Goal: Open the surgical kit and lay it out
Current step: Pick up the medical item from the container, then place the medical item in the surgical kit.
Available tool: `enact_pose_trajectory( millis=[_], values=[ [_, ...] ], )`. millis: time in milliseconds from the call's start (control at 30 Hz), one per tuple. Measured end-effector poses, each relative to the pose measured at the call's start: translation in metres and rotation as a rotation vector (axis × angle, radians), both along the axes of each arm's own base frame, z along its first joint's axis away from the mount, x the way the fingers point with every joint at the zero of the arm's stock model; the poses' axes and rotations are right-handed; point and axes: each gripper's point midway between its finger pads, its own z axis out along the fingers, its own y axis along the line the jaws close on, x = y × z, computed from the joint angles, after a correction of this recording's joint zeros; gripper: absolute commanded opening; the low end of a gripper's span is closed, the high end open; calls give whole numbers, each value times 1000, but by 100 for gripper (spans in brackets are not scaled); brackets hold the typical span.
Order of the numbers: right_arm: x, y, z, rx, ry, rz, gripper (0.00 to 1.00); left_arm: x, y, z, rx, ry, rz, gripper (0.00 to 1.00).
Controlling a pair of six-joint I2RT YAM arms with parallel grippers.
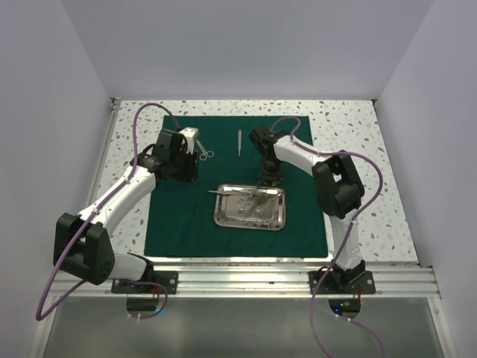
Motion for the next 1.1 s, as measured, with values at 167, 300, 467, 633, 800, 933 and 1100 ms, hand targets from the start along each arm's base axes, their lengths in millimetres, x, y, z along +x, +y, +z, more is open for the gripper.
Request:
enact_pose_trajectory(
  millis=[167,300,467,633,800,933,1100],
  values=[
    [0,-1,-1,-5,2,5,0,0,0,0,0,0,0,45],
    [1,-8,2,-40,-12,1,0,0,0,0,0,2,0,38],
    [19,-15,27,-70,-62,12,0,14,-10,8,-5,-1,-12,41],
    [87,-13,90,-20,-260,14,0,28,-45,11,-6,-8,-77,42],
    [145,-25,100,-51,-366,14,0,37,-89,1,5,12,-138,42],
    [170,-37,50,-98,-314,18,0,44,-115,-9,20,25,-144,42],
    [181,-45,10,-130,-279,24,64,53,-139,-10,25,23,-135,41]
  ],
)
